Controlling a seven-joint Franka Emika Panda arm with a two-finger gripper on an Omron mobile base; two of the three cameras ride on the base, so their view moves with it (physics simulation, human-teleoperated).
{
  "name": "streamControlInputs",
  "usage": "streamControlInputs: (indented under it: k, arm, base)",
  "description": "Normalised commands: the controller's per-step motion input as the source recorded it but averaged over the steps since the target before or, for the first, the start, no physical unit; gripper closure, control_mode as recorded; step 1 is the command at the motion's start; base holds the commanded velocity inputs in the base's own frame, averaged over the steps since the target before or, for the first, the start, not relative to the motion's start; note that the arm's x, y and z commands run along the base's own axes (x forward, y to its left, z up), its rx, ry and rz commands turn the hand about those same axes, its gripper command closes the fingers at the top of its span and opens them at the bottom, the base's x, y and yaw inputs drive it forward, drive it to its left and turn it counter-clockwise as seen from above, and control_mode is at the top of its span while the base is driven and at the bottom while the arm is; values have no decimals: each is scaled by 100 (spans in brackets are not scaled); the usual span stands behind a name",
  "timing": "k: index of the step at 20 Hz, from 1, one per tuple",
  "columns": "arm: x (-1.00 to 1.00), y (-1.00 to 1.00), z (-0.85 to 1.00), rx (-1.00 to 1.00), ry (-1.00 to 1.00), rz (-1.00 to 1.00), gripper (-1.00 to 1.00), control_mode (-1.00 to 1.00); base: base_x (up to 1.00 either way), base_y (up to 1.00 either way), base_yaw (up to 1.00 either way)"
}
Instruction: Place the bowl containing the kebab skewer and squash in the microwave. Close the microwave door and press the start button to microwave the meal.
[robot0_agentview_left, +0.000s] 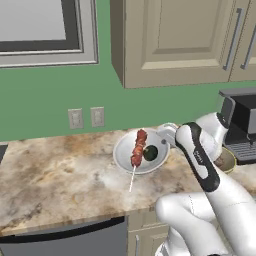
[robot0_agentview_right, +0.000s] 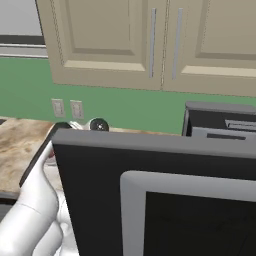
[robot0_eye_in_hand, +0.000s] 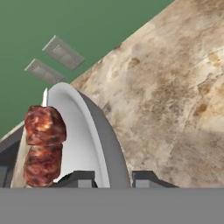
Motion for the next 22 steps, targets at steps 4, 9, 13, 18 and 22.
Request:
streamControlInputs:
  k: [4, 9, 13, 18, 22]
  arm:
    - [-66, -15, 81, 11, 1, -3, 100, -100]
    - [-72, -45, 79, 19, 0, -7, 100, -100]
    - [-55, -34, 74, 15, 3, -14, 100, -100]
    - [-51, -21, 46, 4, 10, -16, 100, -100]
    - [-2, 0, 16, 0, 16, -10, 100, -100]
  base:
    - [0, 0, 0]
    - [0, 0, 0]
    - [0, 0, 0]
    - [0, 0, 0]
    - [0, 0, 0]
